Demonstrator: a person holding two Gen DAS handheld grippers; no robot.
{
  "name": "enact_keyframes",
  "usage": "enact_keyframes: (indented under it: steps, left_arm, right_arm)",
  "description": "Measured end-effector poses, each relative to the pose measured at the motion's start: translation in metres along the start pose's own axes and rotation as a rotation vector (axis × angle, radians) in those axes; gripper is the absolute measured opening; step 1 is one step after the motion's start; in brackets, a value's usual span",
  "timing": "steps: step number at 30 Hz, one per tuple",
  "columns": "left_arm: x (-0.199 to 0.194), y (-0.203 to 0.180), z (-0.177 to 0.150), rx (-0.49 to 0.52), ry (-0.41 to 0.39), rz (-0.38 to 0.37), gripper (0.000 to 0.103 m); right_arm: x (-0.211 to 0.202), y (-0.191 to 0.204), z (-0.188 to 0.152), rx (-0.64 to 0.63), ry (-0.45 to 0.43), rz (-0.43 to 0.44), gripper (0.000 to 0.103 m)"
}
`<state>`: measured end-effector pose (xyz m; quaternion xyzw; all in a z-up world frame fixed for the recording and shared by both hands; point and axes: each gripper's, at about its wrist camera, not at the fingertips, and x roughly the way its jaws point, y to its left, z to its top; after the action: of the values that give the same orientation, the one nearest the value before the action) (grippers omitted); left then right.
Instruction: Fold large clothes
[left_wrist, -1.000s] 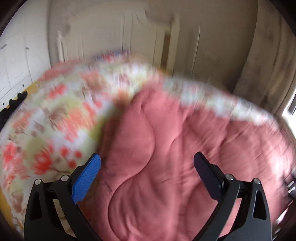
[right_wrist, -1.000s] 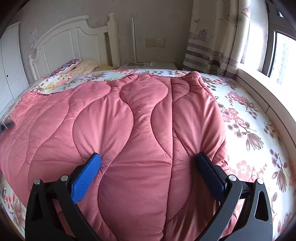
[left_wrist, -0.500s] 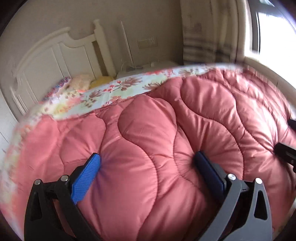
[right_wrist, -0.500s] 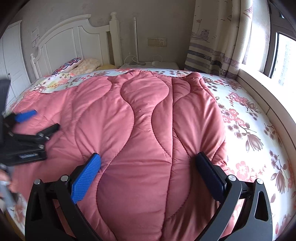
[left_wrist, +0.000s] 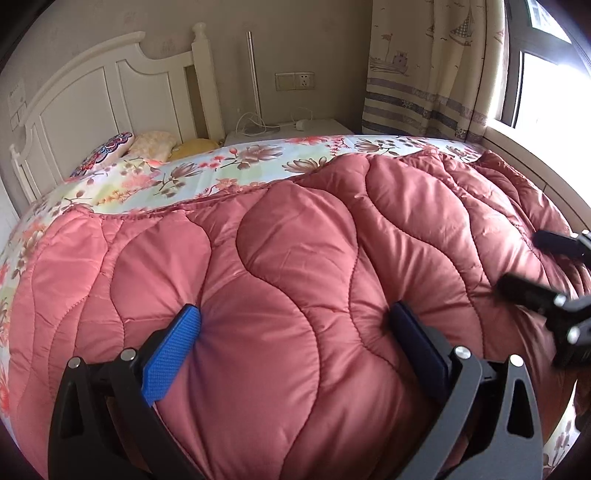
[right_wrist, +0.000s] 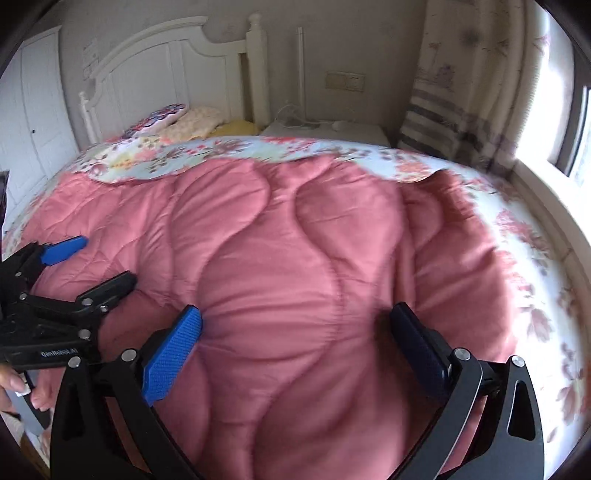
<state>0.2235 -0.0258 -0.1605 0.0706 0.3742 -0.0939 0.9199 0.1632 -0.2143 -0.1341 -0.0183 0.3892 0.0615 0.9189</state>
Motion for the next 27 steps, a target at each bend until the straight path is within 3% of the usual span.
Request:
enact_keyframes:
  steps: [4,7,11,16,20,23,25,27]
  left_arm:
    - [0.000,0.000,0.000,-0.005,0.000,-0.006,0.101]
    - [0.001,0.000,0.000,-0.006,-0.001,-0.008,0.101]
    - [0.001,0.001,0.000,-0.015,-0.002,-0.007,0.101]
    - [0.001,0.001,0.000,-0.018,-0.003,-0.012,0.101]
    - [-0.001,0.007,0.010,-0.022,0.069,-0.051,0.101]
    - [-0.020,0.024,0.021,-0.055,0.074,-0.067,0.101]
    - [-0.036,0.039,0.029,-0.070,0.024,-0.035,0.101]
    - [-0.043,0.055,0.035,-0.075,-0.010,0.049,0.101]
  right_arm:
    - [-0.004,-0.037,0.000,0.083,-0.026,-0.112,0.098]
    - [0.007,-0.057,-0.009,0.136,-0.012,-0.064,0.099]
    - [0.013,-0.052,-0.006,0.105,-0.006,-0.098,0.099]
    - [0.011,-0.057,-0.009,0.124,0.005,-0.066,0.099]
    - [-0.005,-0.065,-0.006,0.184,0.019,-0.014,0.098]
    - [-0.060,-0.068,-0.022,0.267,-0.094,0.128,0.098]
    - [-0.089,-0.064,-0.036,0.253,-0.130,0.155,0.098]
    - [-0.112,-0.063,-0.055,0.265,-0.129,0.195,0.098]
